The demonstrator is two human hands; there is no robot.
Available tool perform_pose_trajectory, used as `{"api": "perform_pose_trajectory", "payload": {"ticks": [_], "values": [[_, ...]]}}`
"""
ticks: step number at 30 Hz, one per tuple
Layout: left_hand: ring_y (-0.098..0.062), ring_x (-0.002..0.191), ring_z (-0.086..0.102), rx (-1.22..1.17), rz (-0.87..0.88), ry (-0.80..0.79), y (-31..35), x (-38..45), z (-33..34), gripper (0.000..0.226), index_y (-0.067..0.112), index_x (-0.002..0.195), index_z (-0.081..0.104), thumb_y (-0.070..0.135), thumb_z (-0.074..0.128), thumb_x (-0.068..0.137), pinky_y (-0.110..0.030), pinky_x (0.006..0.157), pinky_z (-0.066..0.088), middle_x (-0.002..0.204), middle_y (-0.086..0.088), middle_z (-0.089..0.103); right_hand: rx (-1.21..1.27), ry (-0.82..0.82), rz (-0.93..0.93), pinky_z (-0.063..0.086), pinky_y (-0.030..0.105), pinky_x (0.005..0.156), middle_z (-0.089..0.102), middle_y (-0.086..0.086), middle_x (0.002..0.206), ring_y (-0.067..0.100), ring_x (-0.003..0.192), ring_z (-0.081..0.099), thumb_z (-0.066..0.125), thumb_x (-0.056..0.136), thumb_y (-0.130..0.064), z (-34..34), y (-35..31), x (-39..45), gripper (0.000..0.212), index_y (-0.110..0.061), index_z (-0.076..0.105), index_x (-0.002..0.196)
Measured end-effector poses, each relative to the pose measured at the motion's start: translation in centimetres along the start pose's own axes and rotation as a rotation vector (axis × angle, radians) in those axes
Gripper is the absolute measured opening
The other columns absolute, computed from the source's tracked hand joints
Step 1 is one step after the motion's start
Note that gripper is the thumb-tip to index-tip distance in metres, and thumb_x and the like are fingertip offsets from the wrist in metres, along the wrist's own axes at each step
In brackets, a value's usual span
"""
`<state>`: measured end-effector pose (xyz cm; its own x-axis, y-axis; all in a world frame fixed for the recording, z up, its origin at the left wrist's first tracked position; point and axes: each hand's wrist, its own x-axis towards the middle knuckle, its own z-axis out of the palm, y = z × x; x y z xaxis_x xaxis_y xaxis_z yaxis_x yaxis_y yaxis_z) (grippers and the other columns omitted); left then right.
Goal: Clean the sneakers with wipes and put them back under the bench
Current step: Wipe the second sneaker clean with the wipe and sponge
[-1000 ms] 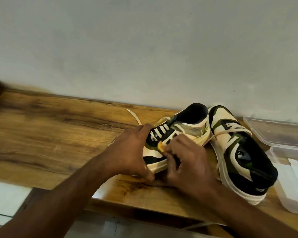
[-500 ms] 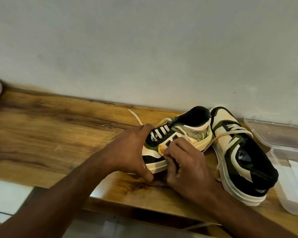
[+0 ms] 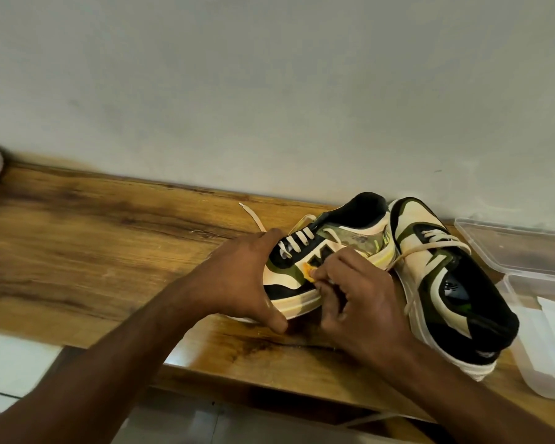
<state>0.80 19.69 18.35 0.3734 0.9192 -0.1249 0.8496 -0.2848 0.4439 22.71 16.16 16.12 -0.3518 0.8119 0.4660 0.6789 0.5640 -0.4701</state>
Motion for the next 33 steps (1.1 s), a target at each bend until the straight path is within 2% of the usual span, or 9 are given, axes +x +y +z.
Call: {"api": "perform_pose_trajectory", "payload": {"ticks": [5, 9, 13, 16, 20, 25, 28, 31, 33], "values": [[-0.011, 0.12, 0.054, -0.012, 0.001, -0.01, 0.1, 0.0, -0.1, 0.123, 0.039, 0.151, 0.035, 0.056, 0.097, 0.046, -0.033, 0.096, 0.052, 0.14, 0.015, 0.057, -0.039, 0.183, 0.15, 0.056, 0.033, 0.067, 0.065, -0.005, 0.089, 0.009, 0.08, 0.06, 0.077, 0.077, 0.006, -1.6, 4.0, 1.8, 0.024, -0.014, 0.074, 0.089], [-0.011, 0.119, 0.056, -0.021, 0.005, -0.005, 0.1, 0.1, 0.0, 0.124, 0.038, 0.15, 0.036, 0.057, 0.097, 0.044, -0.032, 0.095, 0.053, 0.137, 0.015, 0.058, -0.008, 0.124, 0.119, 0.054, 0.023, 0.071, 0.065, -0.007, 0.093, 0.007, 0.085, 0.06, 0.078, 0.08, 0.002, -0.4, 1.3, 0.8, 0.021, -0.015, 0.073, 0.092], [-0.007, 0.113, 0.059, -0.026, 0.035, 0.004, -0.1, 0.1, 0.2, 0.122, 0.039, 0.146, 0.038, 0.063, 0.092, 0.039, -0.033, 0.092, 0.055, 0.131, 0.018, 0.06, 0.038, -0.026, -0.011, 0.054, 0.027, 0.064, 0.061, -0.008, 0.097, 0.005, 0.086, 0.056, 0.078, 0.083, -0.002, 0.9, -0.8, -0.2, 0.022, -0.018, 0.071, 0.097], [-0.01, 0.113, 0.057, -0.033, 0.026, -0.006, -0.1, 0.2, 0.1, 0.12, 0.038, 0.145, 0.039, 0.063, 0.091, 0.04, -0.033, 0.09, 0.054, 0.132, 0.016, 0.06, 0.015, 0.045, 0.071, 0.054, 0.025, 0.067, 0.063, -0.007, 0.095, 0.005, 0.085, 0.057, 0.077, 0.083, 0.0, -0.2, 1.3, 0.8, 0.019, -0.016, 0.073, 0.094], [-0.01, 0.115, 0.056, -0.045, 0.024, -0.017, 0.0, 0.2, 0.1, 0.121, 0.038, 0.147, 0.038, 0.063, 0.091, 0.042, -0.036, 0.094, 0.055, 0.134, 0.017, 0.058, -0.028, 0.163, 0.167, 0.057, 0.038, 0.067, 0.064, -0.006, 0.09, 0.009, 0.082, 0.06, 0.076, 0.081, 0.001, -1.5, 3.7, 1.3, 0.019, -0.015, 0.071, 0.089], [-0.007, 0.112, 0.06, -0.076, 0.026, -0.013, -0.2, 0.4, 0.1, 0.121, 0.039, 0.144, 0.041, 0.067, 0.087, 0.036, -0.032, 0.092, 0.055, 0.128, 0.02, 0.061, -0.01, 0.102, 0.06, 0.051, 0.014, 0.071, 0.064, -0.008, 0.093, 0.004, 0.084, 0.057, 0.078, 0.08, 0.003, 0.2, -0.2, -0.2, 0.024, -0.016, 0.07, 0.091], [-0.004, 0.109, 0.06, -0.089, 0.045, -0.003, -0.3, 0.3, 0.2, 0.117, 0.04, 0.143, 0.043, 0.064, 0.091, 0.038, -0.03, 0.089, 0.055, 0.124, 0.021, 0.062, 0.028, 0.021, -0.024, 0.052, 0.018, 0.067, 0.062, -0.007, 0.097, 0.003, 0.086, 0.055, 0.078, 0.08, 0.003, 0.9, -1.1, -0.5, 0.025, -0.016, 0.07, 0.095], [-0.005, 0.108, 0.059, -0.104, 0.04, -0.009, -0.4, 0.2, -0.1, 0.113, 0.039, 0.142, 0.044, 0.06, 0.093, 0.043, -0.027, 0.084, 0.051, 0.124, 0.021, 0.061, 0.001, 0.103, 0.057, 0.052, 0.02, 0.069, 0.064, -0.007, 0.095, 0.005, 0.085, 0.056, 0.076, 0.082, 0.003, -0.3, 1.4, 0.6, 0.022, -0.015, 0.071, 0.093], [-0.007, 0.11, 0.059, -0.106, 0.033, -0.023, -0.4, 0.3, -0.2, 0.114, 0.038, 0.143, 0.043, 0.063, 0.089, 0.042, -0.028, 0.086, 0.051, 0.126, 0.02, 0.06, -0.01, 0.178, 0.124, 0.056, 0.033, 0.069, 0.064, -0.006, 0.093, 0.009, 0.084, 0.059, 0.075, 0.081, 0.004, -1.1, 3.0, 1.2, 0.022, -0.015, 0.071, 0.091]]}}
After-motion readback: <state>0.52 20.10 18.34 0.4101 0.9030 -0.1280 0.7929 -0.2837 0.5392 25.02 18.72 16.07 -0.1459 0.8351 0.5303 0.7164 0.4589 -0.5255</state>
